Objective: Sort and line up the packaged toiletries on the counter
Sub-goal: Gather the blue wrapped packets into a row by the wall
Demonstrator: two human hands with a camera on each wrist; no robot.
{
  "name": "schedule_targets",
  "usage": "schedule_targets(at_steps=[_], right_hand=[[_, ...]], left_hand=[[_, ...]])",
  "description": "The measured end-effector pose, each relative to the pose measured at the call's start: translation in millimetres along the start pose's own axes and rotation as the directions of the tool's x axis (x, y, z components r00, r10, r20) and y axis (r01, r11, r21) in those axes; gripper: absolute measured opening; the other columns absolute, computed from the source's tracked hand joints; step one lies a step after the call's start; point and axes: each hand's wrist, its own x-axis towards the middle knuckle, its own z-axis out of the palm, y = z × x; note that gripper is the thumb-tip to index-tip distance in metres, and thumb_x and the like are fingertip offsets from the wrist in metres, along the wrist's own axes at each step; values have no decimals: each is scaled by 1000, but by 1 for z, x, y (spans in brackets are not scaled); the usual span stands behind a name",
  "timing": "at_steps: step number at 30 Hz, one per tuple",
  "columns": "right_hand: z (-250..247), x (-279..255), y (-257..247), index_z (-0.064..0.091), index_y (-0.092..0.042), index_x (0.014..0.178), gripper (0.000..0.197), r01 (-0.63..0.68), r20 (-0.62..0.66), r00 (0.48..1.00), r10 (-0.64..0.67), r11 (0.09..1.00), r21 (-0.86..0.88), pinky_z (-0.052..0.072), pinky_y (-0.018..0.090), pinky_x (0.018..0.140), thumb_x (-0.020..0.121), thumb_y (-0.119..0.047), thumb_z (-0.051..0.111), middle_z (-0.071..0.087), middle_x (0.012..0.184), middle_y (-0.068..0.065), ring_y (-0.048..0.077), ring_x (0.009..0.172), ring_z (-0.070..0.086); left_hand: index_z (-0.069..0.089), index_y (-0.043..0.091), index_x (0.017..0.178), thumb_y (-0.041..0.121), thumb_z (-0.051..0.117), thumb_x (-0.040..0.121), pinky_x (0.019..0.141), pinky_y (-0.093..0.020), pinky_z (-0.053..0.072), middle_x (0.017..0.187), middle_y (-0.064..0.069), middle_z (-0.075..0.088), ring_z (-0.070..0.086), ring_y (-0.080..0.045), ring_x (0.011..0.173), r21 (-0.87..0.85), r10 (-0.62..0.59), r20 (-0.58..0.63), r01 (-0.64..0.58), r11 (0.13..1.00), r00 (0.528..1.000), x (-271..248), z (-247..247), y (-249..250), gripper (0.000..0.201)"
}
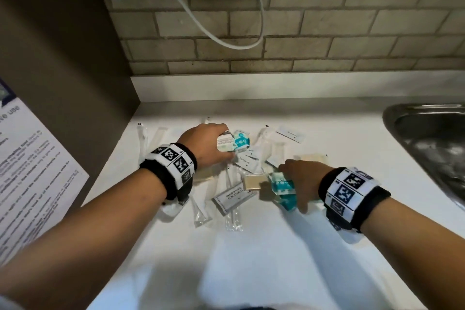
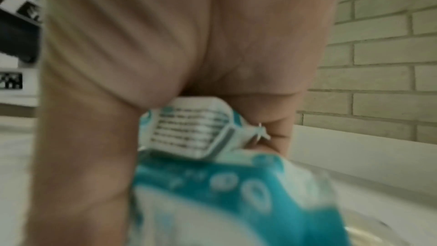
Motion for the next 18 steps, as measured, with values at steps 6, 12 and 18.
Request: schedule_targets(at_steps=[6,12,18], right_hand=[[5,-3,-12,50,-24,121,62,71,-117,989,-88,987,-143,49,29,81,67,-31,80,64,113,-1,20,101,62],[-27,-3,-40,56,-27,93,47,184,-180,970,-163,977,106,54,32,76,59,-45,82,64,86,-10,12,79,61],[-76,20,-90,61,-20,88,48,353,-322,901,-291,923,152,56,34,72,61,-57,78,68,81,-4,16,75,65]], left_hand=[[57,33,110,59,68,76,71,-30,46,109,9,64,56,-15,90,-9,-63,2,63,998,998,-21,-1,-7,44],[58,29,112,54,70,76,81,-34,50,111,3,64,59,-20,98,-33,-226,-17,225,974,974,-50,-11,-42,45],[50,15,124,67,58,80,85,-35,50,117,-5,62,60,-26,104,-41,-528,-41,526,849,848,-77,-14,-90,69]])
